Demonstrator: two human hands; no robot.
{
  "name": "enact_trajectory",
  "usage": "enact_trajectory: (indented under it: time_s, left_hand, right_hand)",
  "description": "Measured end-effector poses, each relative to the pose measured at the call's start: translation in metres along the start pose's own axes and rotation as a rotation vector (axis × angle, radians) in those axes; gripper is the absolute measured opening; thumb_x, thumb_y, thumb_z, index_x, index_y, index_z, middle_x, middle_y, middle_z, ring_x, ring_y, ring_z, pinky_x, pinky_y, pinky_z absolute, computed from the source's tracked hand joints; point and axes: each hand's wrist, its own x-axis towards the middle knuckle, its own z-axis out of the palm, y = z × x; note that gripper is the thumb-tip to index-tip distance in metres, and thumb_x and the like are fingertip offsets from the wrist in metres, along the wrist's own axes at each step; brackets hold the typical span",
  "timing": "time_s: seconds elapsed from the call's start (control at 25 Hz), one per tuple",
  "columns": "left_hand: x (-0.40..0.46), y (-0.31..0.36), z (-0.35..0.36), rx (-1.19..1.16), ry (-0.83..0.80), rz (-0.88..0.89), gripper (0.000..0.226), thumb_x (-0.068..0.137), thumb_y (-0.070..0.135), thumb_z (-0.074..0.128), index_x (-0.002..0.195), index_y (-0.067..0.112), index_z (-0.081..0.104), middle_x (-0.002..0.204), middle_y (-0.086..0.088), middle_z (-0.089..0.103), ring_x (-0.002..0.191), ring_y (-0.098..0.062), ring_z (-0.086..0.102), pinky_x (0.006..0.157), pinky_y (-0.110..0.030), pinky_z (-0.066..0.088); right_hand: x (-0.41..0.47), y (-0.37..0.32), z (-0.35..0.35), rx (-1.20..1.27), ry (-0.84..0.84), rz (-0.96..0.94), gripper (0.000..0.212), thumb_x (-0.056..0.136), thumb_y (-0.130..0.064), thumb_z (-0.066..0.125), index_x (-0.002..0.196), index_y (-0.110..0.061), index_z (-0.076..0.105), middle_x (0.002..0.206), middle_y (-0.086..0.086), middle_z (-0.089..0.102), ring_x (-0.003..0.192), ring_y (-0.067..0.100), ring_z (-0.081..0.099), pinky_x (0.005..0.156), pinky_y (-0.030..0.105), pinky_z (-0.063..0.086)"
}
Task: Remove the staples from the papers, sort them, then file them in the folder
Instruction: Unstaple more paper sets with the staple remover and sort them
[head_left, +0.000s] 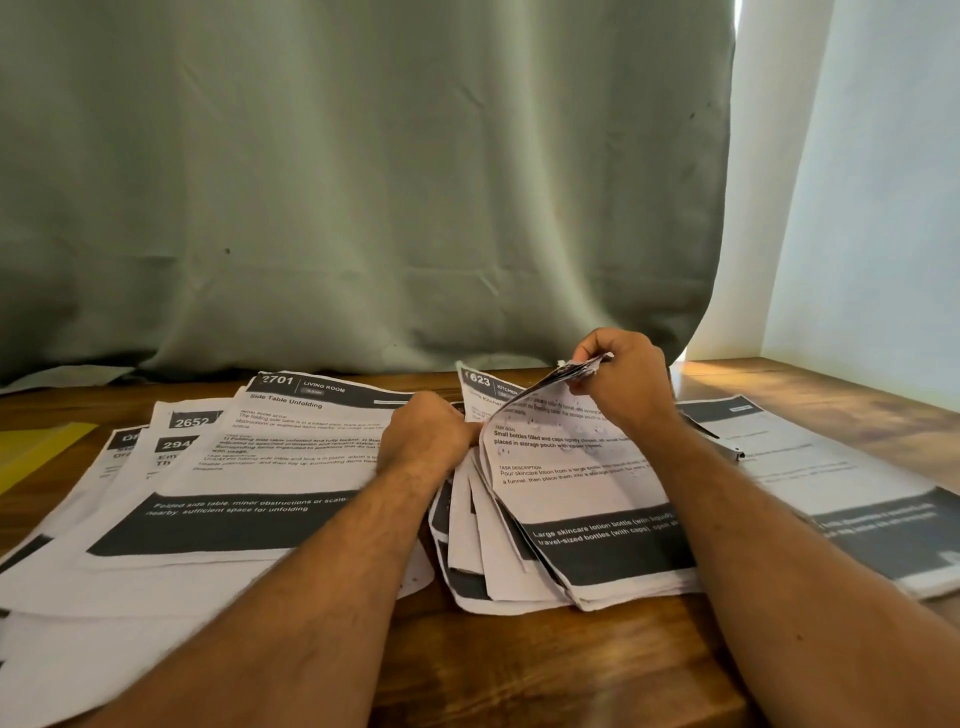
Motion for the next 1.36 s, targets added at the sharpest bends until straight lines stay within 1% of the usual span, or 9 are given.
enact_trajectory:
  time_s: [0.16, 0.28, 0.52, 0.64, 0.76, 0.92, 1.08, 1.24, 1.36]
  left_hand:
    - [-0.007, 0.003, -0.003, -0.032, 0.082, 0.06, 0.014, 0.088, 0.037, 0.073, 0.082, 0.024, 0.07, 0.078, 0.011, 0.065, 0.066, -0.003, 0.054, 0.052, -0.024, 0.037]
    - [-0.009, 0.004, -0.006, -0.064, 0.136, 0.094, 0.008, 0.092, 0.029, 0.069, 0.085, 0.025, 0.067, 0.078, 0.013, 0.064, 0.066, -0.001, 0.056, 0.05, -0.023, 0.036]
    - [-0.006, 0.006, -0.008, -0.212, 0.241, 0.133, 0.012, 0.099, 0.025, 0.059, 0.095, 0.018, 0.069, 0.094, 0.005, 0.069, 0.069, -0.002, 0.053, 0.053, -0.019, 0.036]
    - [0.0, 0.007, -0.007, -0.46, 0.229, 0.083, 0.017, 0.102, 0.021, 0.053, 0.106, 0.015, 0.068, 0.101, 0.002, 0.07, 0.07, -0.002, 0.058, 0.046, -0.011, 0.04]
    - [0.001, 0.007, -0.008, -0.619, 0.234, 0.081, 0.018, 0.103, 0.019, 0.051, 0.102, 0.018, 0.069, 0.101, 0.001, 0.074, 0.078, -0.009, 0.067, 0.056, -0.018, 0.048]
    - [-0.002, 0.009, -0.01, -0.701, 0.212, 0.104, 0.019, 0.1, 0.018, 0.053, 0.087, 0.019, 0.066, 0.087, 0.003, 0.072, 0.078, -0.013, 0.067, 0.062, -0.024, 0.049]
    - [-0.006, 0.012, -0.016, -0.79, 0.176, 0.116, 0.021, 0.094, 0.011, 0.046, 0.073, 0.015, 0.048, 0.072, -0.001, 0.056, 0.069, -0.018, 0.056, 0.059, -0.03, 0.045]
    - [-0.016, 0.014, -0.02, -0.817, 0.106, 0.236, 0.023, 0.096, 0.003, 0.04, 0.076, 0.013, 0.046, 0.065, 0.001, 0.057, 0.055, -0.008, 0.055, 0.045, -0.02, 0.042]
    - [-0.019, 0.015, -0.018, -0.893, 0.032, 0.34, 0.017, 0.096, 0.014, 0.045, 0.082, 0.013, 0.053, 0.072, 0.0, 0.069, 0.068, -0.016, 0.067, 0.059, -0.033, 0.053]
  right_hand:
    - [0.0, -0.003, 0.002, 0.022, -0.01, -0.016, 0.022, 0.08, 0.003, 0.068, 0.071, -0.017, 0.068, 0.072, -0.001, 0.069, 0.073, 0.021, 0.069, 0.063, 0.029, 0.06]
    - [0.0, -0.002, 0.004, 0.035, -0.041, -0.053, 0.027, 0.084, 0.001, 0.066, 0.075, -0.025, 0.067, 0.078, -0.009, 0.069, 0.076, 0.015, 0.069, 0.069, 0.032, 0.061]
    - [-0.002, -0.006, 0.002, 0.064, -0.025, -0.154, 0.027, 0.085, 0.002, 0.064, 0.076, -0.023, 0.067, 0.08, -0.006, 0.068, 0.075, 0.015, 0.066, 0.066, 0.03, 0.057]
    - [-0.003, -0.005, -0.002, 0.061, 0.064, -0.337, 0.019, 0.076, -0.007, 0.08, 0.074, -0.02, 0.066, 0.085, -0.004, 0.066, 0.08, 0.015, 0.064, 0.069, 0.03, 0.057]
    - [-0.003, -0.007, -0.005, 0.086, 0.107, -0.428, 0.025, 0.069, -0.017, 0.089, 0.076, -0.017, 0.065, 0.089, -0.002, 0.064, 0.082, 0.011, 0.064, 0.068, 0.014, 0.052]
    - [-0.006, -0.02, -0.001, 0.029, 0.171, -0.47, 0.011, 0.086, -0.002, 0.068, 0.088, -0.013, 0.069, 0.094, -0.001, 0.062, 0.083, 0.007, 0.059, 0.07, 0.01, 0.05]
    - [-0.012, -0.032, 0.007, 0.015, 0.099, -0.415, 0.017, 0.098, -0.008, 0.052, 0.107, -0.014, 0.066, 0.11, -0.004, 0.053, 0.098, 0.006, 0.056, 0.079, 0.003, 0.048]
    - [-0.014, -0.036, 0.011, -0.021, 0.108, -0.41, 0.02, 0.1, -0.013, 0.05, 0.116, -0.016, 0.063, 0.113, -0.008, 0.048, 0.105, 0.007, 0.054, 0.084, 0.011, 0.053]
    - [-0.014, -0.04, 0.015, -0.01, 0.135, -0.366, 0.029, 0.102, -0.018, 0.048, 0.129, -0.02, 0.057, 0.117, -0.007, 0.049, 0.106, 0.007, 0.053, 0.09, 0.025, 0.056]
